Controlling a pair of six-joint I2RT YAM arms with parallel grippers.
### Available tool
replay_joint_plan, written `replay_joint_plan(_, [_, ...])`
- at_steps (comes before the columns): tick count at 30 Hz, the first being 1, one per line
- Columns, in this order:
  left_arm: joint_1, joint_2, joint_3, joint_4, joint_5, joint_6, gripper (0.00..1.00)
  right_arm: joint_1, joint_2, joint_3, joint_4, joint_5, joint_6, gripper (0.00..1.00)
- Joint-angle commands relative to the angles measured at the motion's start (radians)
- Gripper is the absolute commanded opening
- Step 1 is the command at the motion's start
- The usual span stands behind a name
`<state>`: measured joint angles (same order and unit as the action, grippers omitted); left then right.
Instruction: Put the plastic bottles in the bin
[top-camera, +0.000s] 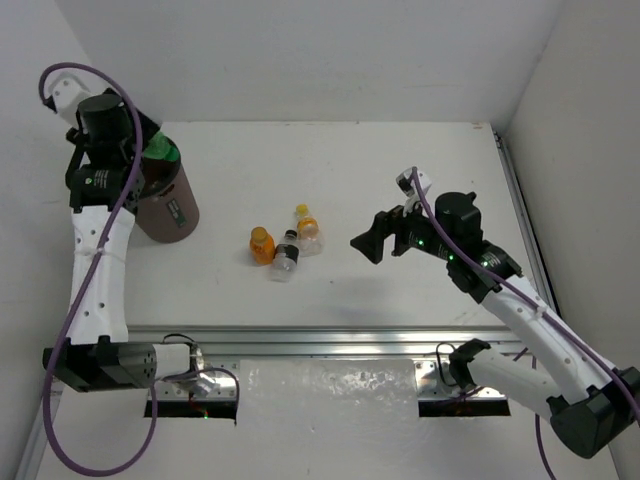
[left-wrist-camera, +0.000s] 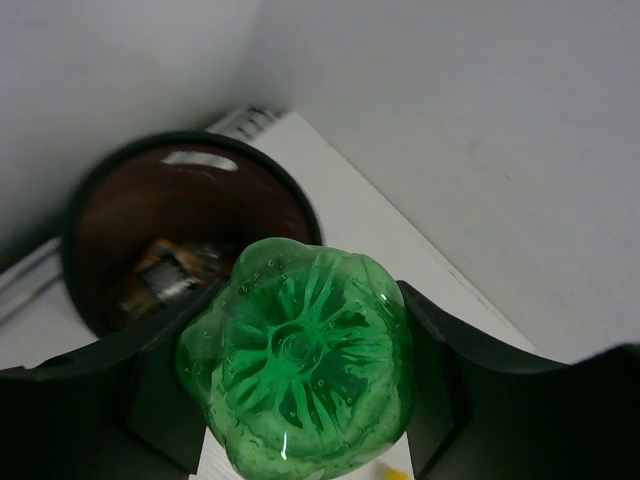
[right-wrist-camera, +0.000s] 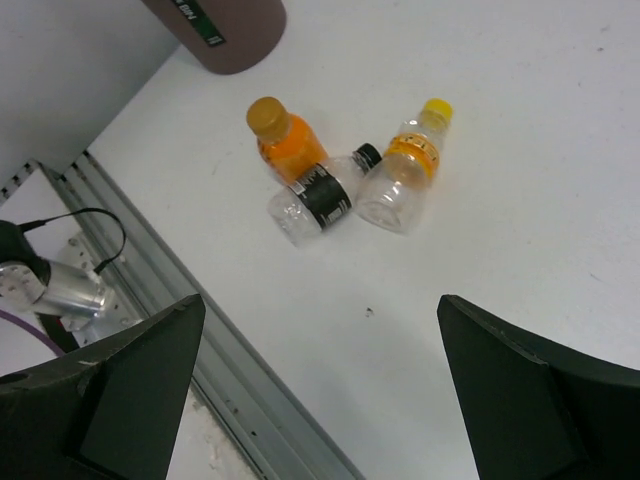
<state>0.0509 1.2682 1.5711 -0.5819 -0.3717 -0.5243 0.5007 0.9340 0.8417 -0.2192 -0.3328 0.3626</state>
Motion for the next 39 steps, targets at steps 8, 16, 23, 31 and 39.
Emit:
replay_joint_plan(8, [0.213,0.131,0.052,-0.021,-0.116,-0.02,0.92,0.002,0.129,-0.007,0.056,0.064,-0.013,0.99])
replay_joint_plan(16, [0.211,0.056,0.047,-0.006,-0.064,0.023,1.0,0.036,0.471,0.179,0.089,0.194,0.119,0.99])
replay_joint_plan(23, [0.205,-0.186,-0.172,0.034,0.12,0.078,1.0,0.128,0.874,0.509,-0.003,0.314,0.11,0.98])
replay_joint_plan(31, [0.172,-0.357,-0.408,0.102,0.186,0.104,1.0,0.133,1.224,0.83,-0.235,0.345,0.101,0.83])
replay_joint_plan(39, [0.061,-0.271,-0.373,0.085,0.347,0.124,1.0,0.122,1.13,0.619,-0.204,0.396,0.114,0.45])
